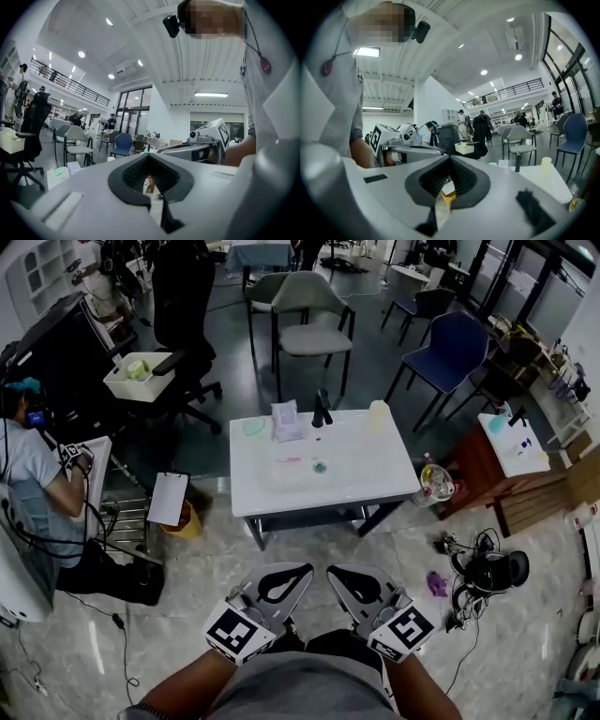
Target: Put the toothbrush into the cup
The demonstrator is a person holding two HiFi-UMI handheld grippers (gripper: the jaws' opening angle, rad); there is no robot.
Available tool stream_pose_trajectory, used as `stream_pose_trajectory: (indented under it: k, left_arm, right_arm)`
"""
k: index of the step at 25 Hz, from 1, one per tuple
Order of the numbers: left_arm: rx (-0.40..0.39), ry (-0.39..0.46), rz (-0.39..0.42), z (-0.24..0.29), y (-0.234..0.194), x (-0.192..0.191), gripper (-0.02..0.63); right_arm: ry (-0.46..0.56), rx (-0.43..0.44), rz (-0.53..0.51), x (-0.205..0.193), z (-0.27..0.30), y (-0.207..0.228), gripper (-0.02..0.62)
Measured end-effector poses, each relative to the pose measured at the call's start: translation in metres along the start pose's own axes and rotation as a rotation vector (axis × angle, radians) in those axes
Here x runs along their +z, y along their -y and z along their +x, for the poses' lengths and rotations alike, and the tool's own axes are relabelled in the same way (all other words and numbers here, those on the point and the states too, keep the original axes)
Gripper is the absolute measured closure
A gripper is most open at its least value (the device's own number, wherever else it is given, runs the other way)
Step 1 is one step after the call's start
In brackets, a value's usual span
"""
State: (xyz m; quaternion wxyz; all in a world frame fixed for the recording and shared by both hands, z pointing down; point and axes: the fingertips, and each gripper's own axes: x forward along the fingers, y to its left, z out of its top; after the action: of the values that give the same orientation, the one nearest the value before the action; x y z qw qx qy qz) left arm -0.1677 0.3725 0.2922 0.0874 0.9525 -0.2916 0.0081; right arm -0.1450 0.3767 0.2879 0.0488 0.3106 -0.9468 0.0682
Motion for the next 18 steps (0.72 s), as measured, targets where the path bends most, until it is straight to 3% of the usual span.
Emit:
stream_pose_trajectory:
  k: [5, 14, 18]
  left_arm:
    - [-0.007, 0.008, 0.041, 0.003, -0.017, -0.002, 0.598]
    - [0.025, -0.005, -0.005, 0.028, -0.045, -0.001, 0.598]
    - [0.049, -0.004, 0.029, 0.045, -0.065, -0.001, 0.598]
  right_arm:
    - [-0.003, -0.002, 0.008, 0.001, 0.012, 0.010, 0.582]
    - [0.006, 0.029, 0.021, 0.000, 0.028, 0.047, 0.583]
    - [0.002, 0.057, 0.019, 0.000, 0.040, 0.070, 0.583]
